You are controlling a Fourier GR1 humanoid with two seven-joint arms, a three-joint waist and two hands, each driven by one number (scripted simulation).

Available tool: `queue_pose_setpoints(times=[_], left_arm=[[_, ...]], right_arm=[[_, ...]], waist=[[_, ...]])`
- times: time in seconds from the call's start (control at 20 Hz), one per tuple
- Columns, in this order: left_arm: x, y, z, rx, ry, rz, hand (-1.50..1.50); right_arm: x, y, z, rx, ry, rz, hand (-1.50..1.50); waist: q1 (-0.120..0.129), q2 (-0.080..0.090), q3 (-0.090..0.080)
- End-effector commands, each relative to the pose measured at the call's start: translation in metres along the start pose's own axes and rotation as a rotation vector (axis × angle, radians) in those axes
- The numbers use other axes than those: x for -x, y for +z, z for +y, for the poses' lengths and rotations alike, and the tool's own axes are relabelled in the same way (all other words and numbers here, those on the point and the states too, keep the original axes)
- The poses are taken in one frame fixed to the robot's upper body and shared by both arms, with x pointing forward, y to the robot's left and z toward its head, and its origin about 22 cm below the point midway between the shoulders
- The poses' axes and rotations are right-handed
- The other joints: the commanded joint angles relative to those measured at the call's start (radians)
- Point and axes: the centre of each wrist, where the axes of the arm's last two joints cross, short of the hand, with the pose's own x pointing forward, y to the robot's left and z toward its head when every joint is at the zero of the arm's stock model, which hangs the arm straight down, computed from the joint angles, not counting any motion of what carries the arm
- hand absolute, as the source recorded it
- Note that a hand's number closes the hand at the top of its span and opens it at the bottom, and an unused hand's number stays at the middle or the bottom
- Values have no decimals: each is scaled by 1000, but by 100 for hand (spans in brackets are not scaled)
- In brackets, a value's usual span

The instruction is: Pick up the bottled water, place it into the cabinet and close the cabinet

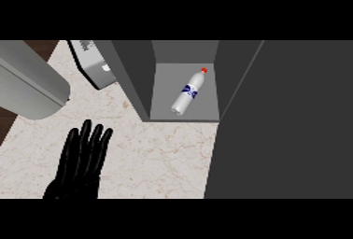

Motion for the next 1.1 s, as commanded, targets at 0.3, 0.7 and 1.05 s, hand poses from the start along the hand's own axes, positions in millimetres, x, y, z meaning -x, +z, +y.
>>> queue_pose_setpoints(times=[0.3,0.7,1.05], left_arm=[[-44,51,33,-60,-25,-43,-150],[-67,72,55,-79,0,-47,-150],[-85,78,73,-58,-2,-50,-150]], right_arm=[[-18,-20,42,-253,63,11,150],[-27,-27,63,-297,85,7,150],[-33,-47,64,-282,20,-10,150]], waist=[[19,-5,-2],[25,-6,-2],[56,1,-3]])
